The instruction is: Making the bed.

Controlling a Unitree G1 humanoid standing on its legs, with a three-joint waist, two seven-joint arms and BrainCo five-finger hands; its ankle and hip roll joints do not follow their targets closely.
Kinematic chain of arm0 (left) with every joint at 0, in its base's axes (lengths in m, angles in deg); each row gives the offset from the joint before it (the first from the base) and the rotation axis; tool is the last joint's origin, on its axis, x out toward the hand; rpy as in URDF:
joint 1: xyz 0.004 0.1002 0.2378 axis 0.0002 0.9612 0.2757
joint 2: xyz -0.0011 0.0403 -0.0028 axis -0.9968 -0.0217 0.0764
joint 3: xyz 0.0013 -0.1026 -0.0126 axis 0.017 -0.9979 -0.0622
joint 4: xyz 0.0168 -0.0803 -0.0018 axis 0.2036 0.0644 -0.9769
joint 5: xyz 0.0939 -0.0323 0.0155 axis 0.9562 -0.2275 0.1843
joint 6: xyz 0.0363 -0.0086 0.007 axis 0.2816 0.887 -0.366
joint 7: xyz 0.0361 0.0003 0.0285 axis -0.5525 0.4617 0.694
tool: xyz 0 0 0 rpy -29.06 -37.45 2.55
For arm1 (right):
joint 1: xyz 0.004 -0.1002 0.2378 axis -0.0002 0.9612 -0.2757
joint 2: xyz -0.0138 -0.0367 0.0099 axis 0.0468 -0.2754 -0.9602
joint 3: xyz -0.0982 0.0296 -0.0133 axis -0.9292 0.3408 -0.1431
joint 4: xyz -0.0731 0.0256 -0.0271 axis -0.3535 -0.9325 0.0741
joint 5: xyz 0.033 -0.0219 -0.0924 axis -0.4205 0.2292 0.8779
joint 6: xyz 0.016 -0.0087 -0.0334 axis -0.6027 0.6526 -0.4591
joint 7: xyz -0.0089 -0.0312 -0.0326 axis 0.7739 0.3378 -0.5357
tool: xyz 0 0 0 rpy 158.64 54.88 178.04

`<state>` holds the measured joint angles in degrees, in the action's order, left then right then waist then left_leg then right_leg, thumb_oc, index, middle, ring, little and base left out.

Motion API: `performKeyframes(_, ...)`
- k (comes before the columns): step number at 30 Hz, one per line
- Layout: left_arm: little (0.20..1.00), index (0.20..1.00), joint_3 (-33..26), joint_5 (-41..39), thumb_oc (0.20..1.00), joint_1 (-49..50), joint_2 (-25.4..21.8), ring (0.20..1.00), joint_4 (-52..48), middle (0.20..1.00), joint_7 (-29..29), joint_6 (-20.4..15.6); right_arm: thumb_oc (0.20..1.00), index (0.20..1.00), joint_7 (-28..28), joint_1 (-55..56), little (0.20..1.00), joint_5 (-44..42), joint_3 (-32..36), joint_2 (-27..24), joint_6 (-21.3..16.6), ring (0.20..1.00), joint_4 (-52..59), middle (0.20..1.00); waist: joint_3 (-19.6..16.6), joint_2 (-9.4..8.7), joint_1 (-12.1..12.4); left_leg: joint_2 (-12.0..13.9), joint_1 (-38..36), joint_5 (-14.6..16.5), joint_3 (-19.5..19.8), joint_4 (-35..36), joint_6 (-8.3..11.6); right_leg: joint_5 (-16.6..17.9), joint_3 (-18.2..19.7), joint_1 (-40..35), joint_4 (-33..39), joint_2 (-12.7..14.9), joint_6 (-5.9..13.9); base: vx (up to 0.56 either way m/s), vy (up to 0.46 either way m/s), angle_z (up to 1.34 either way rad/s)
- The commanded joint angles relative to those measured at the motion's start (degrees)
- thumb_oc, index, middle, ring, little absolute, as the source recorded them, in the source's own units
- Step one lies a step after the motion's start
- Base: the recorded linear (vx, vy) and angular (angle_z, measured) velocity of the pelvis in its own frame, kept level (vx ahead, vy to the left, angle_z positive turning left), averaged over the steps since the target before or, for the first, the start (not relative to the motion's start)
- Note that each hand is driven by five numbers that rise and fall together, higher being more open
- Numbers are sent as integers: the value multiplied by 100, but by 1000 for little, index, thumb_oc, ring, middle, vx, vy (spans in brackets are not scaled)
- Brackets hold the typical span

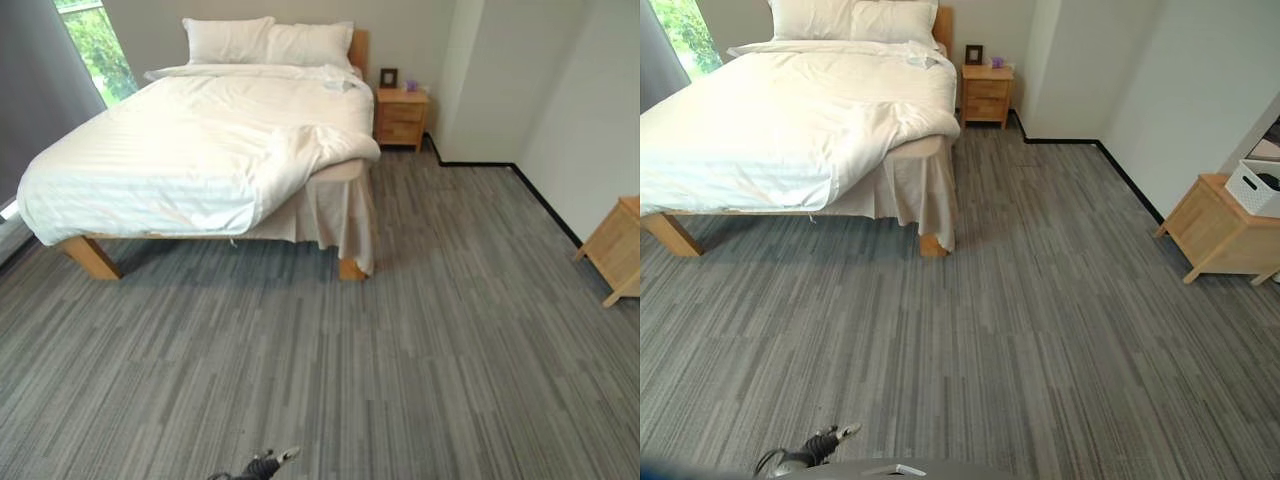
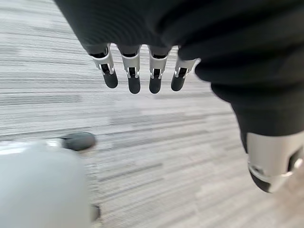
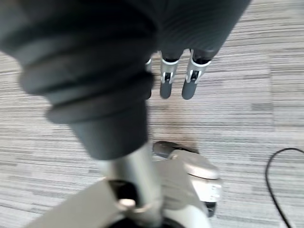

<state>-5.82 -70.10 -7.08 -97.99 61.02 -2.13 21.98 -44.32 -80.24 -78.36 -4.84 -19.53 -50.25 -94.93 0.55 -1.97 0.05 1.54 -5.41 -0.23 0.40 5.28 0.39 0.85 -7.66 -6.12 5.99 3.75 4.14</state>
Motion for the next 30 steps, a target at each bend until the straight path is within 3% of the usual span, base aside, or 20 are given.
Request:
performKeyframes(1, 1000, 1000, -30, 176, 1000, -552, -11, 1000, 395, 1000, 76, -138, 1000, 1000, 59, -808, 1000, -74, -142, 275, -312, 1000, 38, 1000, 141, -282, -12, -314, -30, 68, 70, -28, -146, 0, -48, -226, -109, 100, 34, 0, 0, 0)
performKeyframes(6, 1000, 1000, -305, -322, 1000, -499, -10, 1000, 344, 1000, 72, -179, 1000, 1000, -11, -796, 1000, -77, -110, 222, -371, 1000, 292, 1000, 110, -302, -3, -308, -76, 105, 53, -28, -147, -18, -30, -260, -101, 106, 34, 0, 0, 0)
performKeyframes(8, 1000, 1000, -167, -527, 1000, -439, -216, 1000, -828, 1000, 220, -415, 1000, 1000, -187, -701, 1000, -345, 73, -4, -525, 1000, 1444, 1000, 142, -288, -3, -308, -68, 92, 63, -28, -147, -4, -45, -250, -102, 109, 55, 0, 0, 0)
performKeyframes(10, 1000, 1000, -191, -666, 1000, -408, -280, 1000, -1172, 1000, 246, -467, 1000, 1000, -249, -675, 1000, -354, 132, -81, -568, 1000, 1863, 1000, 153, -284, -1, -308, -63, 85, 62, -28, -148, -1, -47, -248, -102, 111, 63, 0, 0, 0)
performKeyframes(14, 1000, 1000, -417, -933, 1000, -319, -568, 1000, -3059, 1000, 600, -753, 1000, 1000, -503, -671, 1000, -372, 536, -432, -865, 1000, 3799, 1000, 210, -257, 1, -326, -34, 65, 71, -28, -164, 19, -69, -217, -118, 130, 96, -22, 14, -10)
performKeyframes(17, 1000, 1000, -424, -731, 1000, -330, -633, 1000, -3478, 1000, 719, -769, 1000, 1000, -619, -648, 1000, -210, 652, -494, -939, 1000, 4055, 1000, 223, -248, 1, -327, -36, 68, 73, -28, -170, 13, -75, -227, -118, 139, 99, -2, 5, 2)
performKeyframes(21, 1000, 1000, -704, -931, 1000, -214, -727, 1000, -4682, 1000, 759, -919, 1000, 1000, -644, -528, 1000, -170, 984, -557, -1181, 1000, 5208, 1000, 252, -228, 0, -335, -37, 84, 72, -28, -187, 12, -69, -222, -121, 158, 107, -2, 10, 7)
performKeyframes(30, 1000, 1000, -735, -1077, 1000, -95, -630, 1000, -5049, 1000, 575, -920, 1000, 1000, -435, -375, 1000, 15, 851, -553, -1166, 1000, 5430, 1000, 295, -218, -3, -330, -46, 87, 61, -28, -194, 7, -65, -230, -125, 167, 100, 1, 2, 2)
